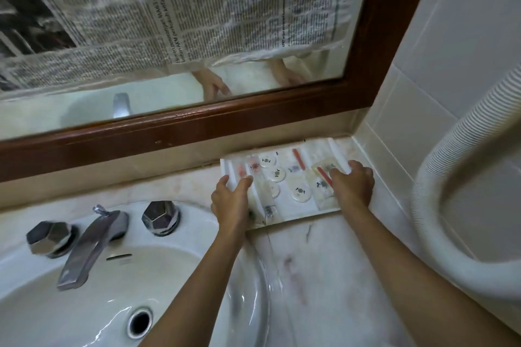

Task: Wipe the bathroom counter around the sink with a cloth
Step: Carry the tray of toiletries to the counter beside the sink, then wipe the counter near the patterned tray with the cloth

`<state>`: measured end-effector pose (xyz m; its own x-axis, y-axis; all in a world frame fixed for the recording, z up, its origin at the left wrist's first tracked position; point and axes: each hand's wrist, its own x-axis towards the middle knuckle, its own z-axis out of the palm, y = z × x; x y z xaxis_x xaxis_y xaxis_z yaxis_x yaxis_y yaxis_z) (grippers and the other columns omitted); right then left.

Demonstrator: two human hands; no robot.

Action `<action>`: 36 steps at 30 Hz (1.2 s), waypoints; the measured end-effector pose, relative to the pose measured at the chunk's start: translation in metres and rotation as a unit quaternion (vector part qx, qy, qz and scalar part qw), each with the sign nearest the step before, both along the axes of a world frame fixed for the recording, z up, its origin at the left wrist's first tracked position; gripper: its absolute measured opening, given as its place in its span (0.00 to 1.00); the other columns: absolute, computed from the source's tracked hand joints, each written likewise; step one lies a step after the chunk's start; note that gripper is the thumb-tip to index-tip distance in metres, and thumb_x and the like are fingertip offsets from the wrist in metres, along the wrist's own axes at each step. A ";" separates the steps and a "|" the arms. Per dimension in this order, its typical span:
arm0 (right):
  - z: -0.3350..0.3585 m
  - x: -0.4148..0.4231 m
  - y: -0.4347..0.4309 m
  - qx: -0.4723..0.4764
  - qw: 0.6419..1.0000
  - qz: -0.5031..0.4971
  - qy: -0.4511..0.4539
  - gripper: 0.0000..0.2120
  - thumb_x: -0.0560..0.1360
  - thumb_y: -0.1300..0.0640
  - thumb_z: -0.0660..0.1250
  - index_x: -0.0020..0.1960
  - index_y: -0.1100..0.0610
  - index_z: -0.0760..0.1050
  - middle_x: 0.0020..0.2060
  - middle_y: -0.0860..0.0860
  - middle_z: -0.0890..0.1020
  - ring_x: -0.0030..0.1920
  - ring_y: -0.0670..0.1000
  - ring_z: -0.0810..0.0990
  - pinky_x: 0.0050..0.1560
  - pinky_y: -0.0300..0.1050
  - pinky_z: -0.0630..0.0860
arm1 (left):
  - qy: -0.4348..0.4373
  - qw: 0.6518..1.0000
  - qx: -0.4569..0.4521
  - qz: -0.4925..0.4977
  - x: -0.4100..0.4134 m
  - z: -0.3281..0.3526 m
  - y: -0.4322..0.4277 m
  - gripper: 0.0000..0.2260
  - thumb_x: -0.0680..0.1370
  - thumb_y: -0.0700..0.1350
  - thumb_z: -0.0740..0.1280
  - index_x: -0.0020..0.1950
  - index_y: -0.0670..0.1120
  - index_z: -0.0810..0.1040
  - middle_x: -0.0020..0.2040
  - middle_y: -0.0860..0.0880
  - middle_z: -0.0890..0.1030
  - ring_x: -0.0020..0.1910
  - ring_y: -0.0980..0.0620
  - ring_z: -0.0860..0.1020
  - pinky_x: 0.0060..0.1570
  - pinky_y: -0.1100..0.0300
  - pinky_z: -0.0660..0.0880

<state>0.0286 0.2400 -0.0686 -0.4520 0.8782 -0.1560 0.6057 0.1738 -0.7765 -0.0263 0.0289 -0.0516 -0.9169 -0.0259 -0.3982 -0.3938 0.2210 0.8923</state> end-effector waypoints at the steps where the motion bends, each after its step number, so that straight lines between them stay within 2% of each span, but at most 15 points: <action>1: 0.000 -0.002 0.003 0.011 1.000 0.003 -0.011 0.27 0.73 0.49 0.67 0.70 0.57 0.69 0.65 0.58 0.70 0.66 0.60 0.69 0.66 0.53 0.68 | 0.001 1.000 0.001 -0.003 -0.001 -0.003 0.002 0.31 0.72 0.59 0.66 0.74 0.54 0.65 0.74 0.47 0.64 0.72 0.43 0.63 0.69 0.41 0.64; 8: -0.007 -0.002 0.009 0.017 0.998 0.045 -0.039 0.34 0.72 0.42 0.68 0.72 0.59 0.66 0.70 0.55 0.69 0.70 0.57 0.68 0.68 0.56 0.66 | -0.012 0.997 0.055 -0.046 0.001 -0.010 0.005 0.31 0.77 0.51 0.67 0.78 0.53 0.57 0.78 0.50 0.58 0.75 0.47 0.61 0.66 0.53 0.62; 11: -0.007 0.000 0.005 0.032 0.995 0.072 -0.058 0.33 0.71 0.45 0.68 0.71 0.59 0.67 0.72 0.55 0.68 0.72 0.56 0.64 0.69 0.57 0.64 | -0.008 0.995 0.036 -0.090 0.000 -0.008 0.002 0.32 0.78 0.49 0.66 0.79 0.51 0.54 0.79 0.51 0.57 0.75 0.48 0.60 0.64 0.56 0.62; 13: -0.006 0.004 -0.002 0.057 0.994 0.079 -0.053 0.28 0.71 0.50 0.68 0.68 0.59 0.69 0.71 0.54 0.68 0.73 0.56 0.62 0.69 0.57 0.63 | 0.018 0.993 -0.005 -0.114 0.004 -0.007 -0.005 0.32 0.77 0.47 0.67 0.78 0.49 0.56 0.78 0.51 0.58 0.75 0.49 0.61 0.66 0.58 0.62; 15: -0.002 0.011 -0.016 0.063 0.995 0.075 -0.027 0.25 0.71 0.54 0.68 0.66 0.59 0.72 0.70 0.55 0.70 0.72 0.56 0.63 0.68 0.56 0.64 | 0.053 0.987 -0.045 -0.145 0.011 -0.007 -0.016 0.31 0.76 0.45 0.68 0.77 0.49 0.60 0.78 0.50 0.58 0.75 0.49 0.60 0.72 0.53 0.61; 17: 0.002 0.020 -0.034 0.073 0.994 0.084 -0.004 0.22 0.71 0.56 0.68 0.64 0.58 0.74 0.67 0.55 0.73 0.69 0.57 0.66 0.67 0.56 0.66 | 0.081 0.979 -0.067 -0.173 0.023 -0.003 -0.032 0.28 0.76 0.44 0.67 0.76 0.49 0.63 0.78 0.52 0.58 0.76 0.50 0.59 0.74 0.49 0.60; 19: 0.008 0.030 -0.059 0.077 0.992 0.098 0.009 0.20 0.71 0.58 0.67 0.63 0.57 0.74 0.66 0.54 0.74 0.68 0.56 0.66 0.66 0.54 0.67 | 0.110 0.974 -0.076 -0.182 0.036 0.002 -0.051 0.25 0.77 0.42 0.67 0.73 0.50 0.67 0.75 0.52 0.63 0.73 0.50 0.63 0.71 0.51 0.64; 22: 0.019 0.048 -0.102 0.063 0.990 0.124 0.036 0.18 0.71 0.60 0.67 0.61 0.55 0.75 0.66 0.52 0.73 0.67 0.53 0.67 0.64 0.49 0.68 | 0.134 0.974 -0.064 -0.172 0.059 0.010 -0.085 0.18 0.77 0.41 0.67 0.66 0.52 0.73 0.65 0.53 0.70 0.63 0.53 0.72 0.61 0.60 0.71; 25: 0.025 0.068 -0.151 0.016 0.987 0.148 0.066 0.15 0.72 0.60 0.67 0.58 0.53 0.76 0.61 0.51 0.76 0.61 0.52 0.73 0.58 0.46 0.73 | 0.137 0.976 -0.056 -0.160 0.081 0.016 -0.124 0.13 0.77 0.39 0.67 0.59 0.53 0.77 0.60 0.53 0.74 0.53 0.58 0.77 0.48 0.71 0.72; 27: 0.028 0.083 -0.190 -0.005 0.984 0.163 0.067 0.13 0.72 0.59 0.67 0.56 0.51 0.77 0.58 0.52 0.77 0.55 0.49 0.74 0.54 0.41 0.70 | 0.131 0.978 -0.054 -0.151 0.095 0.020 -0.159 0.11 0.77 0.38 0.67 0.55 0.52 0.80 0.57 0.54 0.77 0.48 0.62 0.78 0.43 0.74 0.71; 29: 0.028 0.097 -0.225 -0.021 0.981 0.182 0.066 0.11 0.72 0.59 0.67 0.54 0.49 0.77 0.57 0.51 0.78 0.52 0.48 0.74 0.51 0.40 0.68 | 0.118 0.982 -0.051 -0.139 0.108 0.023 -0.189 0.09 0.77 0.39 0.67 0.52 0.52 0.81 0.53 0.57 0.79 0.45 0.61 0.79 0.40 0.74 0.71; 32: 0.030 0.118 -0.296 -0.039 0.975 0.204 0.077 0.09 0.73 0.60 0.67 0.51 0.51 0.78 0.53 0.49 0.80 0.53 0.48 0.76 0.48 0.38 0.69 | 0.096 0.986 -0.045 -0.132 0.130 0.026 -0.257 0.09 0.77 0.41 0.67 0.46 0.55 0.82 0.48 0.59 0.82 0.45 0.58 0.80 0.42 0.70 0.73; 36: 0.026 0.146 -0.382 -0.032 0.971 0.225 0.074 0.08 0.73 0.63 0.68 0.47 0.51 0.79 0.47 0.47 0.82 0.53 0.49 0.78 0.52 0.39 0.70 | 0.085 0.987 -0.049 -0.131 0.162 0.021 -0.349 0.10 0.74 0.41 0.69 0.40 0.55 0.84 0.40 0.58 0.84 0.41 0.56 0.82 0.46 0.63 0.77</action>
